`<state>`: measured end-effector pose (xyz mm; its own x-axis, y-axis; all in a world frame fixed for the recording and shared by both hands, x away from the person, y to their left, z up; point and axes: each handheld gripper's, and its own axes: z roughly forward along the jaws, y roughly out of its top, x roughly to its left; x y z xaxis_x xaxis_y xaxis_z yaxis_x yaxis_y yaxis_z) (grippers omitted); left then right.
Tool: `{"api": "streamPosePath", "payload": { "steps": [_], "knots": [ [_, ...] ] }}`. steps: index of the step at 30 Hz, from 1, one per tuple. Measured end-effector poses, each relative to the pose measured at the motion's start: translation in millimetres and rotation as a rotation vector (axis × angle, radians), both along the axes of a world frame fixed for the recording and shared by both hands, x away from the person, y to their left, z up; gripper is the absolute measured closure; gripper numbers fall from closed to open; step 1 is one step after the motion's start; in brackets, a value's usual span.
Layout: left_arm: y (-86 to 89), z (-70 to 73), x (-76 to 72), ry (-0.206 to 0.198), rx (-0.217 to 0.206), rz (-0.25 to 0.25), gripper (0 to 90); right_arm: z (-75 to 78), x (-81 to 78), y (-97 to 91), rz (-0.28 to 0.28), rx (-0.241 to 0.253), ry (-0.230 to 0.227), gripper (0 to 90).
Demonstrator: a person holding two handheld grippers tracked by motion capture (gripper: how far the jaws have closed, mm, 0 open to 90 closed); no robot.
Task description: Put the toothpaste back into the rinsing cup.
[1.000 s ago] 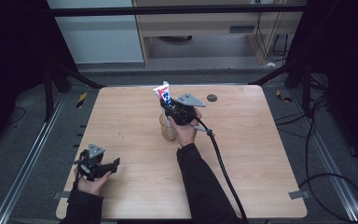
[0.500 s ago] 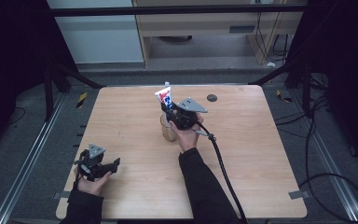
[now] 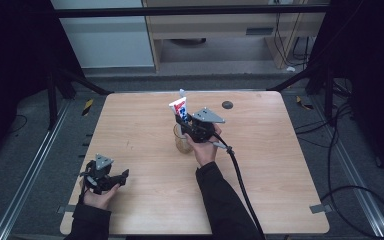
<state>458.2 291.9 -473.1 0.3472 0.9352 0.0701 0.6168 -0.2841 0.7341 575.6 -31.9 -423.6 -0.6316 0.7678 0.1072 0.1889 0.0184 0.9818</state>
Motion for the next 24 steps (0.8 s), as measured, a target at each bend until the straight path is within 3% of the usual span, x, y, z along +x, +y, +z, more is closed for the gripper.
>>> {"api": "streamPosePath", "payload": {
  "steps": [12, 16, 21, 24],
  "knots": [
    [-0.8, 0.1, -0.2, -0.002, 0.002, -0.001, 27.2, -1.1, -10.6, -7.0, 0.014, -0.033, 0.023, 68.3],
    [-0.7, 0.1, -0.2, -0.002, 0.002, -0.002, 27.1, -11.2, -12.2, -6.1, 0.013, -0.089, 0.056, 68.1],
    [-0.7, 0.3, -0.4, -0.002, 0.002, -0.003, 27.1, -15.7, -13.2, -6.7, 0.008, -0.114, 0.069, 66.9],
    [-1.0, 0.6, -0.6, -0.003, 0.003, -0.004, 27.1, -21.6, -13.1, -6.9, -0.002, -0.191, 0.128, 62.4]
  ]
}}
